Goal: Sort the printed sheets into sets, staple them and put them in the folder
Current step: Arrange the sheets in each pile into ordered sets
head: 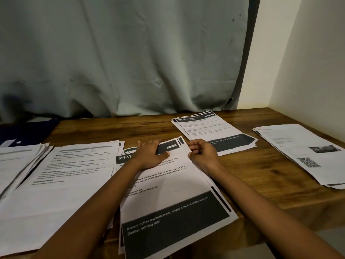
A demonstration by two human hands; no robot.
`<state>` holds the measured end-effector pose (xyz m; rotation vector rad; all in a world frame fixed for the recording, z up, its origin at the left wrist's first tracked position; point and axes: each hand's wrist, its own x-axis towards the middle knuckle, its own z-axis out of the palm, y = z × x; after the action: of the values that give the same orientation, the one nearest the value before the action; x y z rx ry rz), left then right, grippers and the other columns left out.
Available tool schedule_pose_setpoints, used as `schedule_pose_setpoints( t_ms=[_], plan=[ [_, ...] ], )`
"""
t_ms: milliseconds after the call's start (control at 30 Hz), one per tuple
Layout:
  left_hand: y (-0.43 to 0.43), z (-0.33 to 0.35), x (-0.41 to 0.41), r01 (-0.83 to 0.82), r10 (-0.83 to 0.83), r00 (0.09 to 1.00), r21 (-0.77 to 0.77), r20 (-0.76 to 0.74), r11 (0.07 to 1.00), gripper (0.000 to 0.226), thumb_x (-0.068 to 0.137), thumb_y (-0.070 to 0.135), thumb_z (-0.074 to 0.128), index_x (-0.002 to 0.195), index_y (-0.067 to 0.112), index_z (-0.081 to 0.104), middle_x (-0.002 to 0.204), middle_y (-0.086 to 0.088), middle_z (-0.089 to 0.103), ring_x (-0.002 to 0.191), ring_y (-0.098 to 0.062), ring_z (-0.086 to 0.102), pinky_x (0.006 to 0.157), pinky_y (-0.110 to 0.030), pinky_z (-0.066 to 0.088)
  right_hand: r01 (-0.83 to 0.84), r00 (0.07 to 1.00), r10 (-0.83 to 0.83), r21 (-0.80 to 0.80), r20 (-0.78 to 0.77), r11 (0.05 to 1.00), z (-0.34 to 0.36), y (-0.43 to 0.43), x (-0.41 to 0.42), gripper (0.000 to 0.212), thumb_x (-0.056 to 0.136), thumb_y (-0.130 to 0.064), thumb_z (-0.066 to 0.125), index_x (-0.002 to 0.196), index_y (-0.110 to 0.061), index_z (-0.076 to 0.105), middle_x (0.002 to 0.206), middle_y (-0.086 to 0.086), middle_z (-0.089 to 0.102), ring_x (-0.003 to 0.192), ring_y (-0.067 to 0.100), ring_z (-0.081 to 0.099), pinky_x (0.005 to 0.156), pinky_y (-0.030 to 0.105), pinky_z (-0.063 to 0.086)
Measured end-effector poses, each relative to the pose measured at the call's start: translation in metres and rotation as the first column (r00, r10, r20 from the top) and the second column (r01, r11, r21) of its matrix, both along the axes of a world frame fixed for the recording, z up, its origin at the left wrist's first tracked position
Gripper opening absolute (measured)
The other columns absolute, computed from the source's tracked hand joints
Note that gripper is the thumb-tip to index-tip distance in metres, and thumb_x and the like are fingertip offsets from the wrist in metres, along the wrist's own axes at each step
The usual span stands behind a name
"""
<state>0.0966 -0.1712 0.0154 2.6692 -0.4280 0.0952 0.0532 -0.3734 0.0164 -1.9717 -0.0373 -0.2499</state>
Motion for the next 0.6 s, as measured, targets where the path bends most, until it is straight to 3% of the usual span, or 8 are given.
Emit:
schedule_pose_setpoints(
  t_ms=[133,233,400,500,600],
  plan=[
    [-0.011,-0.003,-0.013,-0.065,0.072,0.995,-0.096,0.063,0.993,0.066,0.093,0.056,0.045,0.147,0.020,0.031,0.150,-0.006,0.038,0.142,-0.029,0.026,0.117,-0.048,-0.001,-0.014,1.000,0.015,0.056,-0.017,0.998,0.002,0.000,0.001,0.032,0.081,0.001,0.070,0.108,-0.015,0.060,0.094,-0.006,0.064,0.083,0.005,0.061,0.065,0.010,0.047],
    [-0.014,0.000,-0.020,-0.100,0.108,0.994,-0.182,0.031,0.978,0.066,0.095,0.056,0.041,0.148,0.020,0.029,0.151,-0.007,0.037,0.145,-0.033,0.017,0.117,-0.048,0.001,-0.063,0.998,0.066,0.104,-0.017,0.993,0.004,0.001,-0.001,0.033,0.081,0.002,0.070,0.109,-0.013,0.063,0.096,-0.003,0.067,0.088,0.010,0.065,0.070,0.016,0.053],
    [-0.006,-0.006,-0.012,-0.110,0.119,0.993,-0.416,-0.003,0.903,0.081,0.079,0.075,0.026,0.143,0.028,0.040,0.147,-0.004,0.044,0.142,-0.027,0.027,0.119,-0.050,-0.001,-0.157,0.985,0.155,0.019,0.074,0.987,0.003,0.001,-0.006,0.034,0.080,0.007,0.068,0.106,-0.015,0.071,0.096,-0.004,0.071,0.088,0.010,0.067,0.071,0.017,0.055],
    [-0.005,-0.005,-0.013,-0.119,0.126,0.992,-0.566,-0.026,0.816,0.071,0.080,0.076,0.029,0.130,0.032,0.055,0.136,-0.001,0.052,0.134,-0.025,0.036,0.117,-0.054,0.015,-0.181,0.980,0.183,-0.023,0.085,0.983,0.003,-0.001,-0.007,0.031,0.080,0.005,0.070,0.102,-0.016,0.073,0.095,-0.005,0.072,0.088,0.008,0.066,0.071,0.015,0.053],
    [-0.004,-0.004,-0.013,-0.103,0.096,0.994,-0.646,-0.046,0.756,0.053,0.084,0.074,0.038,0.106,0.034,0.066,0.110,0.010,0.058,0.113,-0.016,0.051,0.112,-0.053,0.029,-0.218,0.971,0.223,-0.066,0.082,0.974,0.005,-0.002,-0.008,0.029,0.079,0.002,0.072,0.099,-0.018,0.074,0.097,-0.006,0.072,0.092,0.008,0.065,0.075,0.018,0.054]
  ],
)
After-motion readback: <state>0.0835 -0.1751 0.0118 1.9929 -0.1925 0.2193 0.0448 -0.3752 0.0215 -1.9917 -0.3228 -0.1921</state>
